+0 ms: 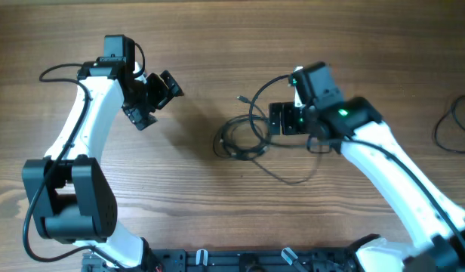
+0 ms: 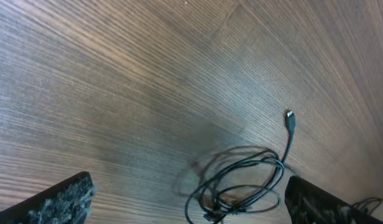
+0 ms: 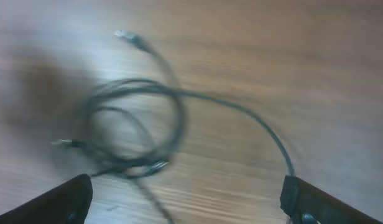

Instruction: Untangle cables

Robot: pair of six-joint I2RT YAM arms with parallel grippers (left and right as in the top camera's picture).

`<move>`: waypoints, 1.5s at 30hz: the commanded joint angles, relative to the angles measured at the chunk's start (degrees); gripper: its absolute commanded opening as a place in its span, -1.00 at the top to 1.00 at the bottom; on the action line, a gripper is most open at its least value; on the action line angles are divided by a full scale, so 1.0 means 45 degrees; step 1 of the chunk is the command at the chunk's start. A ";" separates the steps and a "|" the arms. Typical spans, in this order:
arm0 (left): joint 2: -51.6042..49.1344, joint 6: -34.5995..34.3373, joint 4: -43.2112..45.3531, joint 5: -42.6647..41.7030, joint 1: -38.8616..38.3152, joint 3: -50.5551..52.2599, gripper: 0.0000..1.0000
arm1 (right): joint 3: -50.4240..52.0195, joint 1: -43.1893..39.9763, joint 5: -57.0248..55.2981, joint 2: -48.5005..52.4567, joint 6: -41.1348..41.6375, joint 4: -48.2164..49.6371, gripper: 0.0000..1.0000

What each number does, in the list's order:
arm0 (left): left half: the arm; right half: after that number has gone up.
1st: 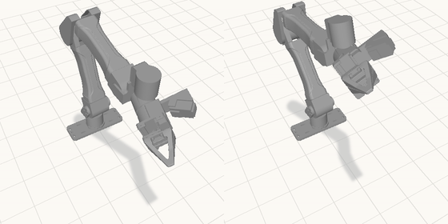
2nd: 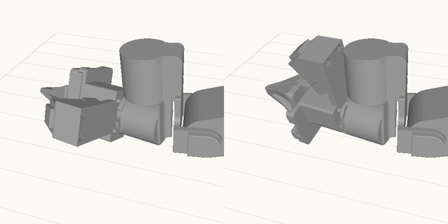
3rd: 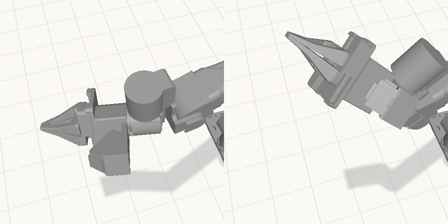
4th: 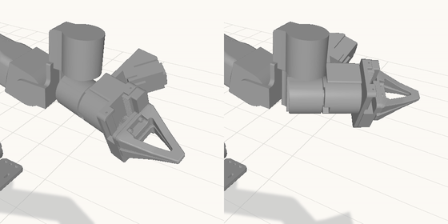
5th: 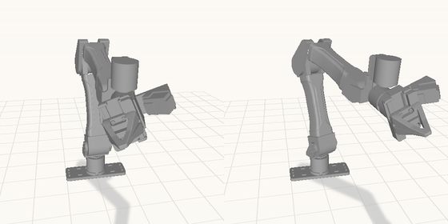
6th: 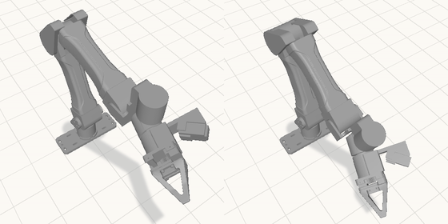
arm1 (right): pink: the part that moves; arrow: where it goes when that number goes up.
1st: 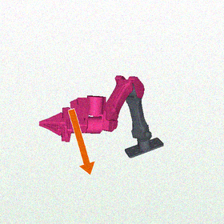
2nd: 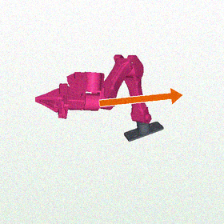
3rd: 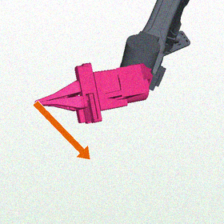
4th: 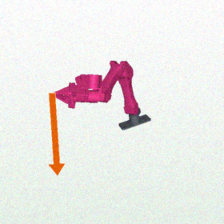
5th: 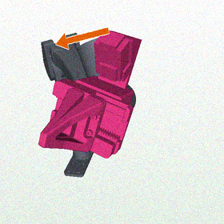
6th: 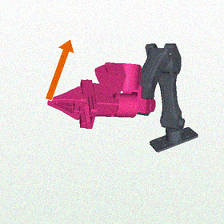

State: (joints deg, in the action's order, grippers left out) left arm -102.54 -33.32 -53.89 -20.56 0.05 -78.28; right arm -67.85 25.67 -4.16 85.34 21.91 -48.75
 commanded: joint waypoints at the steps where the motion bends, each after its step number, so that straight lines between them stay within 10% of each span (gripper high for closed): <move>1: 0.0262 -0.0126 -0.0238 -0.0967 -0.0126 -0.0083 -1.00 | 0.0010 -0.0092 -0.2166 0.1030 0.2807 -0.0384 -0.99; 8: 0.0262 -0.0175 0.0136 -0.3293 -0.2069 -0.0083 -0.87 | 0.0005 -0.1515 -0.2113 0.0515 0.5304 -0.1025 -1.00; 22: -0.1292 -0.7669 0.2958 0.0170 -0.7631 -0.0083 -0.76 | 0.0019 -0.4818 -0.0767 -0.0301 0.3643 -0.1729 -1.00; 30: -0.2633 -0.7660 0.4367 0.1020 -0.7742 -0.0083 -0.33 | 0.0019 -0.4818 -0.0767 -0.0296 0.2909 -0.1452 -1.00; 36: -0.2803 -0.7660 0.4571 0.2249 -0.7786 -0.0087 0.92 | 0.0019 -0.4818 -0.0729 -0.0296 0.2783 -0.1491 -1.00; 45: 0.0457 -0.2492 0.3827 -0.1802 -0.5824 -0.1103 0.92 | 0.0223 -0.4818 0.3424 -0.0296 0.0937 -0.0549 -1.00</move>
State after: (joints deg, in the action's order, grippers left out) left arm -110.67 -55.96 -35.88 -20.82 -29.02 -79.79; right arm -67.85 4.19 1.61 84.84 29.58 -53.19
